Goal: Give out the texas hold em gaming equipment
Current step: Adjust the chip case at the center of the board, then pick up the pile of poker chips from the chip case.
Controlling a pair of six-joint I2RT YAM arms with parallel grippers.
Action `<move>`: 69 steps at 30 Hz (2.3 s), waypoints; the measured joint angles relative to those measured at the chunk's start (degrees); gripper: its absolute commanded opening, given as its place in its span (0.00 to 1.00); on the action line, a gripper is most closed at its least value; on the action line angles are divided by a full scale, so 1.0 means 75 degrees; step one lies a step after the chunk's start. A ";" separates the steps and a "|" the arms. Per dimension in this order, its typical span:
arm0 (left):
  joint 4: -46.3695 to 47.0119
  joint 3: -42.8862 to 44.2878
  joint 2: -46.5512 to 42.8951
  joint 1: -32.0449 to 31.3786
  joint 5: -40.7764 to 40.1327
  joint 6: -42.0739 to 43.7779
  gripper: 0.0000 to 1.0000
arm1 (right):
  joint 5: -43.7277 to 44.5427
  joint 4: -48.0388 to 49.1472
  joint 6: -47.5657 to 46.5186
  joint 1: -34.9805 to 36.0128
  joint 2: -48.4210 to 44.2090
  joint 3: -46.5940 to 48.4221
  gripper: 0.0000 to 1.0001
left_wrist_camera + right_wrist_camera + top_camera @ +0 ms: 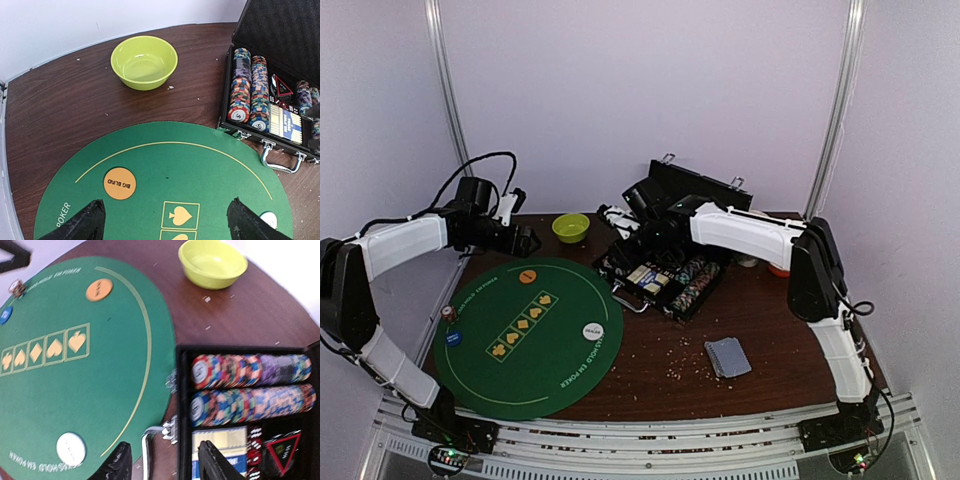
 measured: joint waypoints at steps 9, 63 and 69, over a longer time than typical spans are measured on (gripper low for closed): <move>0.0000 -0.0009 0.0000 0.0000 -0.0017 0.0006 0.88 | 0.0676 0.0254 0.0484 -0.0207 0.1099 0.0947 0.60; 0.0003 -0.0064 0.0020 0.0000 0.0015 0.0064 0.88 | 0.0137 0.0338 0.0396 -0.0169 0.1708 0.1233 0.34; 0.0003 -0.0064 0.0067 0.0000 0.0111 0.0067 0.88 | -0.0781 0.0793 0.0743 -0.0306 0.1373 0.0953 0.37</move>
